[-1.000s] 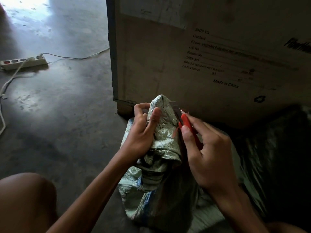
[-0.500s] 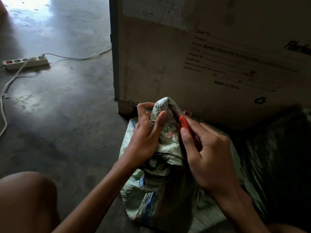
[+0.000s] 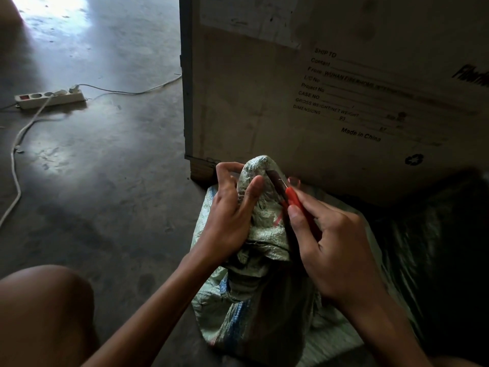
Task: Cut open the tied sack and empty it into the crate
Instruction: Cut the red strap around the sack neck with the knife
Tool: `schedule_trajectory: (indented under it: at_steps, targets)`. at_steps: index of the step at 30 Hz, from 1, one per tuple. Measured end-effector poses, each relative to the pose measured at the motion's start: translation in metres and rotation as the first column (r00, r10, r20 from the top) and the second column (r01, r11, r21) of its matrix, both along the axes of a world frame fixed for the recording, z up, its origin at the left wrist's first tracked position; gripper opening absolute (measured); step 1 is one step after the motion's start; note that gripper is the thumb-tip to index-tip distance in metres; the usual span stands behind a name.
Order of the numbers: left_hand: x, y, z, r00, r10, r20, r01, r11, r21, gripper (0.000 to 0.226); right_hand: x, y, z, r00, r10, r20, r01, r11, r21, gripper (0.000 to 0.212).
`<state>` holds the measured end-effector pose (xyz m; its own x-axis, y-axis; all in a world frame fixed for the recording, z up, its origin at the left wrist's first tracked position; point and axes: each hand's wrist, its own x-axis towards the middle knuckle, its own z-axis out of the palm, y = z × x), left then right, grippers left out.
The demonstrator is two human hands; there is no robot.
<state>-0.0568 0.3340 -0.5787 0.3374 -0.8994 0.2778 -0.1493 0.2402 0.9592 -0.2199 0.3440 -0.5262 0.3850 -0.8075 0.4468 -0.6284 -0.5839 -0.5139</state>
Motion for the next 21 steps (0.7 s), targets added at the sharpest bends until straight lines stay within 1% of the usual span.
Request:
schedule_trajectory:
  at_steps: [4, 9, 13, 16, 19, 21]
  targets:
    - [0.006, -0.001, 0.002, 0.999, 0.038, -0.006, -0.038, 0.999, 0.004, 0.045, 0.0, 0.003, -0.001, 0.999, 0.003, -0.044, -0.002, 1.0, 0.01, 0.034]
    - [0.02, -0.003, 0.007, 1.0, 0.022, -0.014, -0.021, 0.999, 0.032, 0.044, -0.003, 0.005, -0.001, 0.981, -0.058, -0.184, 0.057, 0.998, -0.01, 0.042]
    - [0.029, -0.004, 0.005, 0.999, 0.033, -0.035, -0.031, 0.999, 0.036, 0.043, -0.002, 0.008, -0.002, 0.964, -0.07, -0.257, 0.063, 0.997, -0.034, 0.041]
    - [0.035, -0.004, 0.006, 0.999, 0.023, -0.028, -0.022, 0.998, 0.053, 0.046, -0.003, 0.009, -0.003, 0.944, -0.061, -0.326, 0.066, 0.998, 0.006, 0.041]
    - [0.041, -0.005, 0.005, 1.0, -0.006, -0.028, 0.008, 0.996, 0.086, 0.041, -0.007, 0.009, -0.002, 0.939, -0.038, -0.343, 0.051, 0.998, 0.029, 0.037]
    - [0.045, -0.006, 0.006, 0.999, -0.023, -0.026, 0.025, 0.995, 0.091, 0.035, -0.013, 0.006, 0.002, 0.952, -0.015, -0.306, 0.037, 0.997, 0.067, 0.036]
